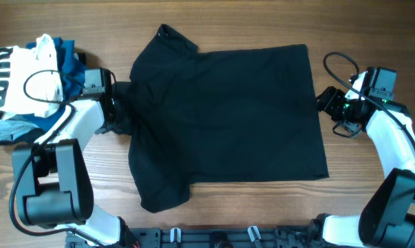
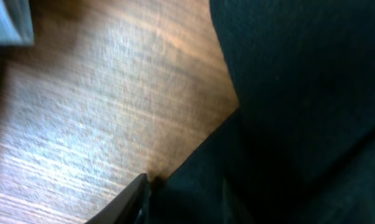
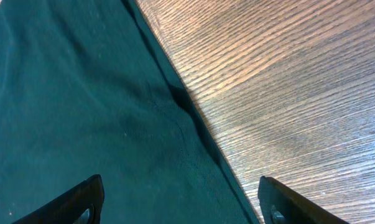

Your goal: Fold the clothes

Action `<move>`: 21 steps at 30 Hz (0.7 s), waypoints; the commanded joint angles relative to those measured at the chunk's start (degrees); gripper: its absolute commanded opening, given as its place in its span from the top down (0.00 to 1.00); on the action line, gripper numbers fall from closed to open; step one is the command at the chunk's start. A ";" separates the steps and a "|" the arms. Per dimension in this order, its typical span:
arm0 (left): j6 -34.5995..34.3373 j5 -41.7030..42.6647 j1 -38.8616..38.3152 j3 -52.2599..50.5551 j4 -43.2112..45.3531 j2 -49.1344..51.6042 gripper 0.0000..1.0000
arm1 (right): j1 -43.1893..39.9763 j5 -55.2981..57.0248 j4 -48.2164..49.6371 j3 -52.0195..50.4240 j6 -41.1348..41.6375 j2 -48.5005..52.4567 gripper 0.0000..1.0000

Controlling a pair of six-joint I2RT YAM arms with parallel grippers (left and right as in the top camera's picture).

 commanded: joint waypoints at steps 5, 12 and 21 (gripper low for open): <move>1.68 -0.98 0.26 -0.76 -2.36 0.83 0.96 | 0.20 0.98 0.20 -0.66 0.44 0.79 0.21; -5.05 -9.57 2.99 1.51 -9.49 -2.69 0.96 | 0.20 2.91 1.77 -0.66 0.50 0.92 0.22; -7.63 -7.21 3.82 1.64 -9.62 -10.82 0.96 | 0.70 -1.07 5.27 -0.66 -3.15 10.25 0.35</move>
